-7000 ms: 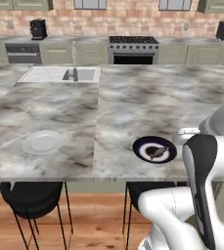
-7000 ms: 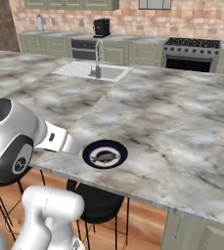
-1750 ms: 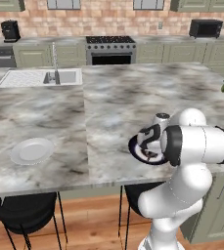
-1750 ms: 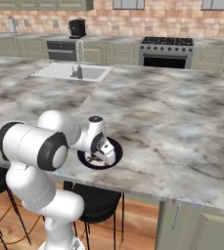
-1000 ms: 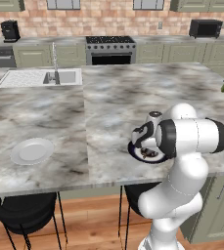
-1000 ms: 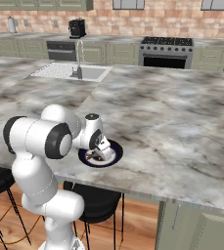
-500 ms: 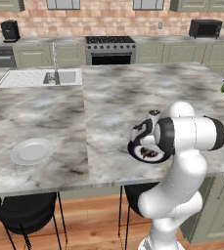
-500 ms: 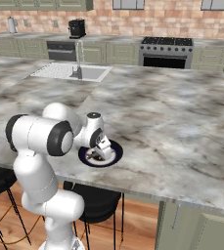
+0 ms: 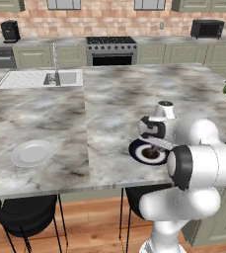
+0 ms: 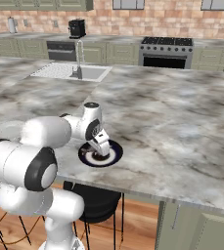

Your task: Transport the fish and mushroom to the fridge. Place the fish on the rack containing meat and place the mushroom on the rack containing the vegetable, ensuring meats and vegetables are on different racks.

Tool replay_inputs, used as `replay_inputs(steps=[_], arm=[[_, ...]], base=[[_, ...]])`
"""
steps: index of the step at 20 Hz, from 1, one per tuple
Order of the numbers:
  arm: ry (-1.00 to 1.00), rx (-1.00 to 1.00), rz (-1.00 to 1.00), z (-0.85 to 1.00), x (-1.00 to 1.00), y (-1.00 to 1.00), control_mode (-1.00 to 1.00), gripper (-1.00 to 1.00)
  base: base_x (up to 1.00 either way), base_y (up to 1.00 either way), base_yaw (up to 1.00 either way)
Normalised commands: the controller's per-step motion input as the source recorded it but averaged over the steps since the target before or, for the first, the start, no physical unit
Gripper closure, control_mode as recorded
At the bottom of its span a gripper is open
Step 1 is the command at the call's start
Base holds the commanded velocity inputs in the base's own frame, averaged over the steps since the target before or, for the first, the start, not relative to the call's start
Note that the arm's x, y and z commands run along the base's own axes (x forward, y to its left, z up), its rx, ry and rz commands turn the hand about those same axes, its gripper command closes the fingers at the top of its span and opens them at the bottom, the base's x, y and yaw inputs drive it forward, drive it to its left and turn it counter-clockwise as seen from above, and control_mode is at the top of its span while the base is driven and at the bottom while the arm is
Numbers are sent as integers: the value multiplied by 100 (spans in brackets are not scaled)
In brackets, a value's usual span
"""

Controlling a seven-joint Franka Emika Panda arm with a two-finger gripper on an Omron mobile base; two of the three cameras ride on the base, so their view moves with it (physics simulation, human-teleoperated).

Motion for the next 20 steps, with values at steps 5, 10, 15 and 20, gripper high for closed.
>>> replay_inputs(steps=[5,10,15,20], arm=[[-11,-3,15,79,-93,4,-100,100],[-21,-13,24,62,-97,25,-100,100],[-42,-17,14,54,-88,16,-100,100],[-24,-3,8,67,-64,10,-100,100]], base=[[0,0,0],[0,0,0],[0,0,0],[0,0,0]])
